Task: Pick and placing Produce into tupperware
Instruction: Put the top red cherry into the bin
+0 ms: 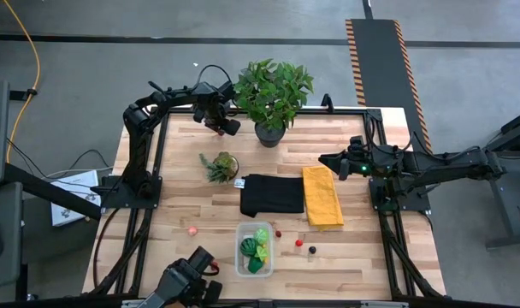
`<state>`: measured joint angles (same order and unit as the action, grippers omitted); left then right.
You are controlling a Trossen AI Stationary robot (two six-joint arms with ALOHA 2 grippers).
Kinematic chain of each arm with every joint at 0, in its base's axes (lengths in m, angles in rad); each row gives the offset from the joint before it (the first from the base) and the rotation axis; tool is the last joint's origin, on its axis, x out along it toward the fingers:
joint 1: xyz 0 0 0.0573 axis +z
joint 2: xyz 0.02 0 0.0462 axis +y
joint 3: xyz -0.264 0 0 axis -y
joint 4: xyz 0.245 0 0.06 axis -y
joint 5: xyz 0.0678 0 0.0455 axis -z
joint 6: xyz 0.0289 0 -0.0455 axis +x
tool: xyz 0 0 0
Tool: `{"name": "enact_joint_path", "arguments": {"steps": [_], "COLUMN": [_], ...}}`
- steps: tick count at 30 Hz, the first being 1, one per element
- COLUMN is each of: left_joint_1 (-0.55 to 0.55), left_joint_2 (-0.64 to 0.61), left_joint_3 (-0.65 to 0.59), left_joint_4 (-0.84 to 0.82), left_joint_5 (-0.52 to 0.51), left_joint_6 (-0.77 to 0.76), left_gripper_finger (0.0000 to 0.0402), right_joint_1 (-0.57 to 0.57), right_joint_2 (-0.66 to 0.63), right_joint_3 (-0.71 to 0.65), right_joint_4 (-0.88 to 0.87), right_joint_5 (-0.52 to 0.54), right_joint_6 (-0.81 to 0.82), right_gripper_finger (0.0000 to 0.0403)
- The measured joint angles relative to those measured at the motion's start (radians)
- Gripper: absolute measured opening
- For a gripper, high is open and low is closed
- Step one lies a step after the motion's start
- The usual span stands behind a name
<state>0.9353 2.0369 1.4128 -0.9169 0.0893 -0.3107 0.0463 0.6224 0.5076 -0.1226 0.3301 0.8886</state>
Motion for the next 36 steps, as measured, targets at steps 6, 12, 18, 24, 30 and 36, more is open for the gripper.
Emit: {"name": "enact_joint_path", "arguments": {"steps": [6, 12, 18, 24, 30, 36], "left_joint_1": [0.000, 0.000, 0.001, 0.001, 0.001, 0.001], "left_joint_2": [0.000, 0.000, 0.000, 0.000, -0.001, -0.001], "left_joint_3": [0.000, 0.000, 0.000, 0.000, 0.012, 0.108], "left_joint_4": [0.000, -0.006, -0.040, -0.063, -0.109, -0.178], "left_joint_5": [0.004, 0.020, 0.023, 0.023, 0.023, -0.004], "left_joint_6": [0.000, 0.014, 0.027, 0.031, 0.057, 0.081], "left_gripper_finger": [0.0093, 0.0092, 0.0089, 0.0088, 0.0088, 0.0088], "right_joint_1": [0.000, 0.000, 0.000, 0.000, 0.000, 0.000], "right_joint_2": [0.000, 0.000, 0.000, 0.000, 0.000, 0.000], "right_joint_3": [0.000, 0.000, 0.000, 0.000, 0.000, 0.000], "right_joint_4": [0.000, 0.000, 0.000, 0.000, 0.000, 0.000], "right_joint_5": [0.000, 0.000, 0.000, 0.000, 0.000, -0.001], "right_joint_6": [-0.004, -0.008, -0.009, -0.016, -0.018, -0.026], "right_gripper_finger": [0.0133, 0.0133, 0.0133, 0.0133, 0.0133, 0.0133]}}
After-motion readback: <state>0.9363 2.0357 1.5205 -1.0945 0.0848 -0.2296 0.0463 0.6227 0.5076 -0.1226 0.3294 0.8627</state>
